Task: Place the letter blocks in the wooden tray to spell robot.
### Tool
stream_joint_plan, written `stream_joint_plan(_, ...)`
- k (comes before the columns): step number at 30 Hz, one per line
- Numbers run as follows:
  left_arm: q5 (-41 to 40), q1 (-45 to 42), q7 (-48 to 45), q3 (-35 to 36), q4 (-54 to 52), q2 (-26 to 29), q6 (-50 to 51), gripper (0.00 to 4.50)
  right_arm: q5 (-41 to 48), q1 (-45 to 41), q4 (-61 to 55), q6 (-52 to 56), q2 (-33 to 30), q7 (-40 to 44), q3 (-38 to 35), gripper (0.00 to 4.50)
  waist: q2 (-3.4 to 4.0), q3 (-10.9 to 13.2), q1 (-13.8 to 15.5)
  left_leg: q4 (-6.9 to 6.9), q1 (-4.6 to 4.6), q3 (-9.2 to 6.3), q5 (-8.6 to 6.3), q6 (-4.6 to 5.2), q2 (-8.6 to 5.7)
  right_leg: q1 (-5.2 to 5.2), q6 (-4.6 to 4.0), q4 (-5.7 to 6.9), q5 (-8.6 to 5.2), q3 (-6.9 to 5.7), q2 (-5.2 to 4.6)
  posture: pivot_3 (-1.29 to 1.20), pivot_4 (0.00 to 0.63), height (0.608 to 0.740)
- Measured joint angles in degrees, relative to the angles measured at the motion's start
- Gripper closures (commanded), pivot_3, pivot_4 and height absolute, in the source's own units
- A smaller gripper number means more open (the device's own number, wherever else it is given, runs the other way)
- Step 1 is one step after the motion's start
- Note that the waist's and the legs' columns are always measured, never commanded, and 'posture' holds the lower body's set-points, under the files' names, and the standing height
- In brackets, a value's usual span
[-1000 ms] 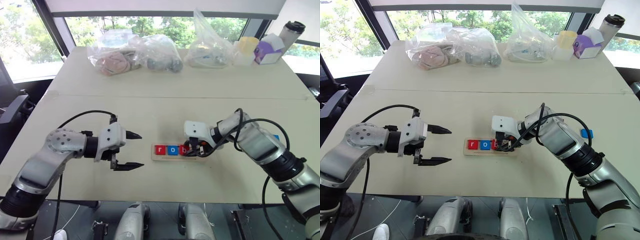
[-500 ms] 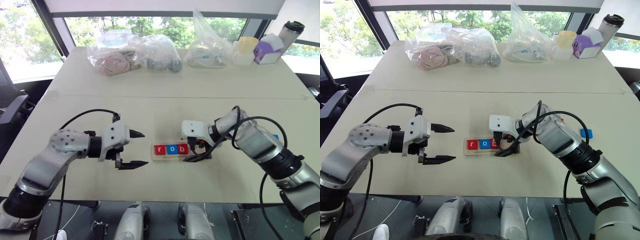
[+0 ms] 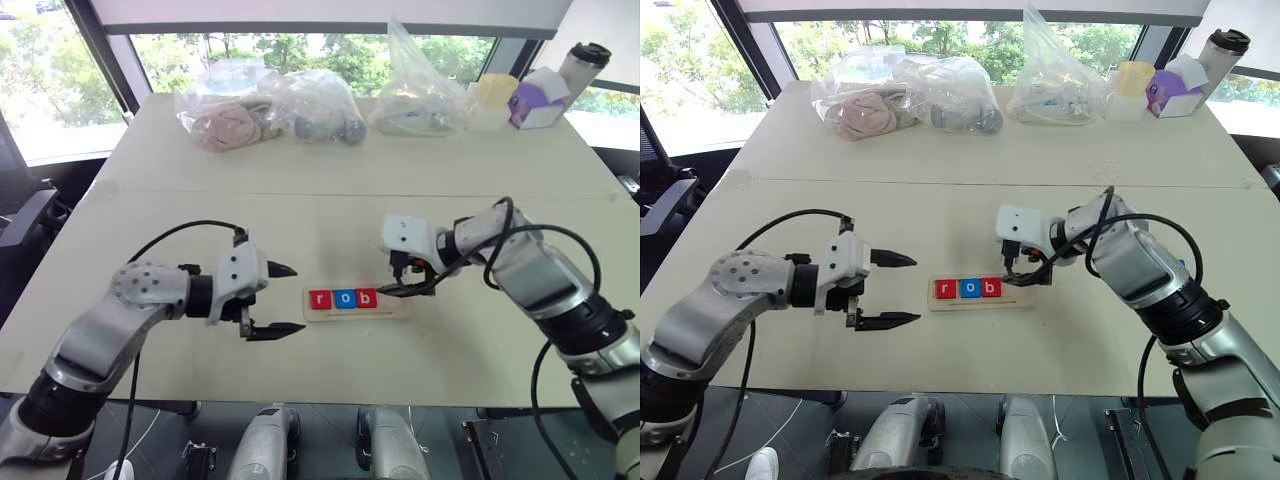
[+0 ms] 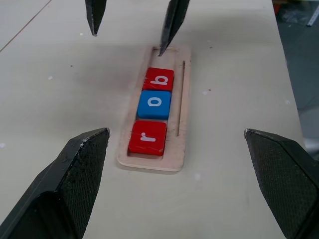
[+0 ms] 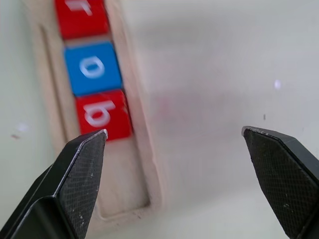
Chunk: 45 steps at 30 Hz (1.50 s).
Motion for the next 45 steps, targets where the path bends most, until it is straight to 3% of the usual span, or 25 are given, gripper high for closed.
stream_joint_plan(36,0.0,-0.2,0.3,0.0,0.4,0.1,0.9,0.00,-3.8,2.6,-0.9,-1.0,5.5,-2.0,1.9,0.03,0.00,0.0,-0.1,0.01,0.03,-0.02,0.01,-0.01,0.01,0.03,0.01,0.03,0.00,0.00,0.04,0.00,0.150,0.740)
stream_joint_plan(41,-0.2,-0.2,-0.6,0.5,0.8,0.6,0.8,0.00,-3.9,2.6,-1.9,-1.4,1.2,-0.9,1.6,0.03,0.00,0.0,0.2,0.02,0.01,-0.03,0.01,0.00,-0.01,0.03,0.00,0.00,0.00,0.00,0.02,0.00,0.150,0.740)
stream_joint_plan(45,-0.2,-0.6,-3.0,0.7,2.7,1.4,-0.5,0.00,-2.1,1.2,-3.8,2.9,-2.2,-0.3,-4.7,0.03,0.00,0.0,0.0,0.02,0.01,-0.02,0.01,0.00,0.02,0.02,0.00,0.00,0.00,0.00,0.03,0.00,0.150,0.740)
